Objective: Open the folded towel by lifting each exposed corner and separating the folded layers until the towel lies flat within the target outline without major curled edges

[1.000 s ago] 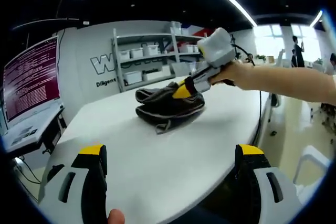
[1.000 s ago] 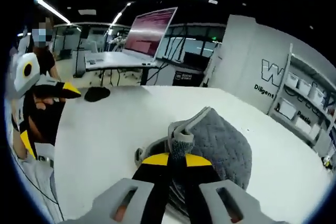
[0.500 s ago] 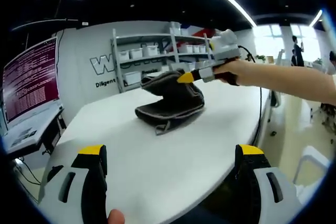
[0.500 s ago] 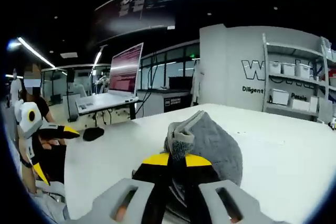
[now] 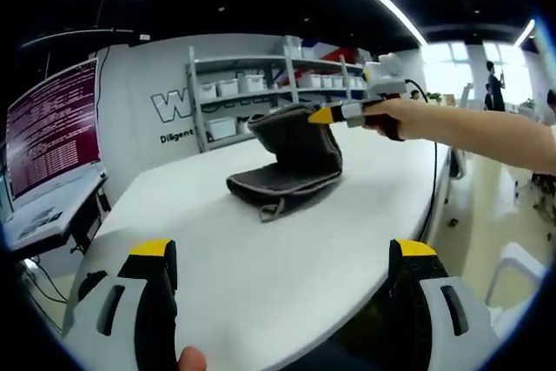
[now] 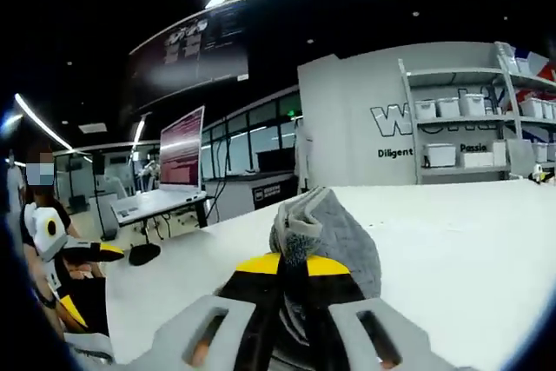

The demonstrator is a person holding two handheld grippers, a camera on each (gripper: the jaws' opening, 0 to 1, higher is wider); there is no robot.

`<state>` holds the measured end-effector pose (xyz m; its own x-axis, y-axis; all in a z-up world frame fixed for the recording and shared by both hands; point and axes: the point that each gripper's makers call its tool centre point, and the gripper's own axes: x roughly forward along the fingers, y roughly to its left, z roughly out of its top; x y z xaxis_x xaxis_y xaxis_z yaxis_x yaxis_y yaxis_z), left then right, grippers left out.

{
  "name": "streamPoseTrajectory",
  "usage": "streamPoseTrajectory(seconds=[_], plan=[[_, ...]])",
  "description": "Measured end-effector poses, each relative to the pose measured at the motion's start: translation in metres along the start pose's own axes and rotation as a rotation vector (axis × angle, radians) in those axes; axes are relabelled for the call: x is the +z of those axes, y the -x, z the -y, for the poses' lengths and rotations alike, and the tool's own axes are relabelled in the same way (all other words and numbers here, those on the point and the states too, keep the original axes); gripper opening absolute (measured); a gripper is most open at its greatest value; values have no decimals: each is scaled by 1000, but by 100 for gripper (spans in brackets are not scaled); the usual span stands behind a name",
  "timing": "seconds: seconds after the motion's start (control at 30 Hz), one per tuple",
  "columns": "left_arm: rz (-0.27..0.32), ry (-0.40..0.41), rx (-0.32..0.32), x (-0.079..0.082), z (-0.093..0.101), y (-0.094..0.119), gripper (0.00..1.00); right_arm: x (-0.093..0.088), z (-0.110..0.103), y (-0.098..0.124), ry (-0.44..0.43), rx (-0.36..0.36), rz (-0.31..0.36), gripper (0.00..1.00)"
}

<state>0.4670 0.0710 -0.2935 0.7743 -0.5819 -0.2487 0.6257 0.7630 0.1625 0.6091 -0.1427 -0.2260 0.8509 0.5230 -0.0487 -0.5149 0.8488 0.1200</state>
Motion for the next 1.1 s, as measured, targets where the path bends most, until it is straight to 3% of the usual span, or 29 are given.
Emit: streamPoseTrajectory(seconds=[0.37,0.87,1.1], plan=[[-1,7,5,-3,-1,0,100,3,34,18,-55,-82,49,3],[-6,6,6,-5,0,0,100,-7,80,46,-102,-222,83,3],[-12,1,9,-7,0,-2,100,-20,108,62,-122,-300,84,3]])
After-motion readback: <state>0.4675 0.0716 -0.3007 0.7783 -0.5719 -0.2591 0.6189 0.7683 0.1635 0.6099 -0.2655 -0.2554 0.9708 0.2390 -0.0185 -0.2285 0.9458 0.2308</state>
